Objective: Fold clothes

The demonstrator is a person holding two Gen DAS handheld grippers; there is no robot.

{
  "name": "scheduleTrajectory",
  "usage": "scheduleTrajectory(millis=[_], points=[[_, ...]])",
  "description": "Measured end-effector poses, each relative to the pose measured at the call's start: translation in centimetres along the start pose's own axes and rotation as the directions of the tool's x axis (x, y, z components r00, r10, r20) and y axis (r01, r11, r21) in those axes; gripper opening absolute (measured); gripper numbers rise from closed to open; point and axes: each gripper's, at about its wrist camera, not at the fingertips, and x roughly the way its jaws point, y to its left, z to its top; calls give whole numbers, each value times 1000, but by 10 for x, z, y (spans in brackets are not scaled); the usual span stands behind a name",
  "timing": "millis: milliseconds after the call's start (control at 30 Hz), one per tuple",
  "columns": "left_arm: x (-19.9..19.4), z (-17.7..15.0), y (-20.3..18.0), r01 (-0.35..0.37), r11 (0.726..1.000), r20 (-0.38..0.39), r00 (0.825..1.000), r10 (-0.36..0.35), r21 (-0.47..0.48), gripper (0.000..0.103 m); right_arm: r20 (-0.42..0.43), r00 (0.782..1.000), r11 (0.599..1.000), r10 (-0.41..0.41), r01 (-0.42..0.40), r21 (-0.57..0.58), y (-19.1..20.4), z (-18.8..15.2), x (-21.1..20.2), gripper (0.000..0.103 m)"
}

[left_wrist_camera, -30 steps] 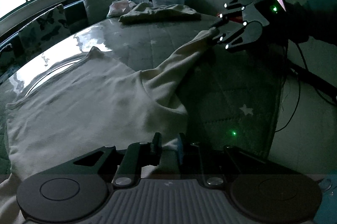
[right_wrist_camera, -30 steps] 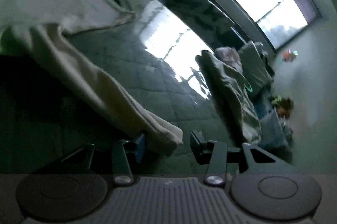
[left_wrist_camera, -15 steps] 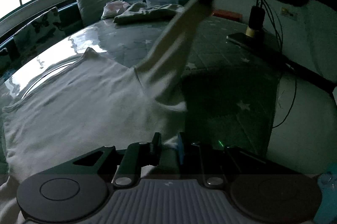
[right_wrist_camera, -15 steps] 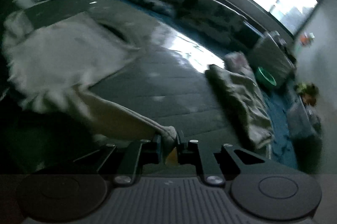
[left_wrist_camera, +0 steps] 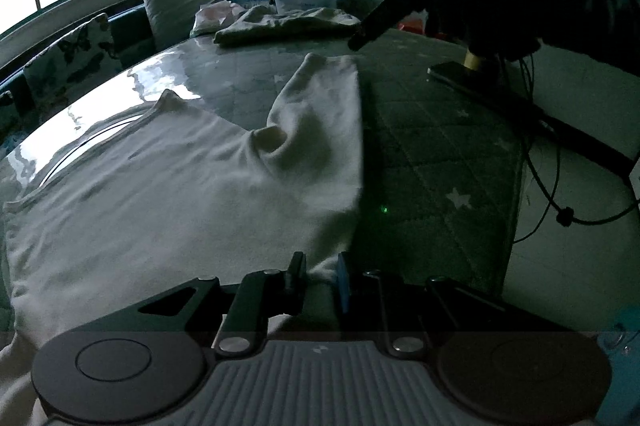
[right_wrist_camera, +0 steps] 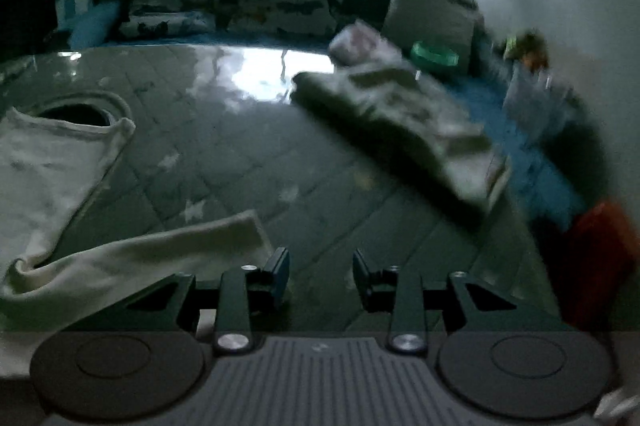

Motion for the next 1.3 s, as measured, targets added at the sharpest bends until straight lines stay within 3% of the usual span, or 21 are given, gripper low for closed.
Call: scheduleTrajectory(millis=[200,267,367,533,600,667,767,833,900,1033,1167,1233,1300], points=[[1,1,-2,-7,1000,-1,1000,7,-9,19,-12,997,985,79,-76,156,-2,-20,26,33],[1,0,-2,-8,1000,0,1000,8,-11,20,3,997,984,79,-78,157,2,-24,27,13],[1,0,-3,-6,1000,3,1000,6,-9,20,19,1000,996,14,-15,89,12,-28,16,7],[1,-3,-4,1,1000,14,1000,0,-4,25,18,991,991,-134,133,33,8,-38,-5,8],[1,-3,-5,-2,1000,16,1000,2,-11,26,-1,984,984,-177,177,23,6,-44,-5,13],[-1,-4,-5,-5,1000,20,1000,5,-24,26,-14,981,980,-196,196,23,5,-48,-3,26],[-6,-4,-3,-8,998,30,999,10,-57,26,55,975,976,-217,216,17,17,-46,-17,29],[-11,-5,-2,-13,997,40,999,16,-82,26,114,980,987,-161,163,-2,33,-42,-31,31],[-20,-8,2,-22,994,56,998,29,-110,26,143,988,998,-53,57,-23,53,-40,-42,38],[-45,-18,16,-69,982,84,993,85,-176,27,116,981,987,157,-154,-35,89,-45,-41,38],[-84,-40,51,-182,941,97,971,217,-286,31,43,985,986,166,-164,-39,105,-58,-23,38],[-106,-56,75,-274,890,75,944,322,-364,31,41,986,987,159,-157,-41,107,-59,-25,38],[-125,-72,102,-358,822,36,909,415,-442,31,53,985,985,163,-159,-73,114,-56,-35,38]])
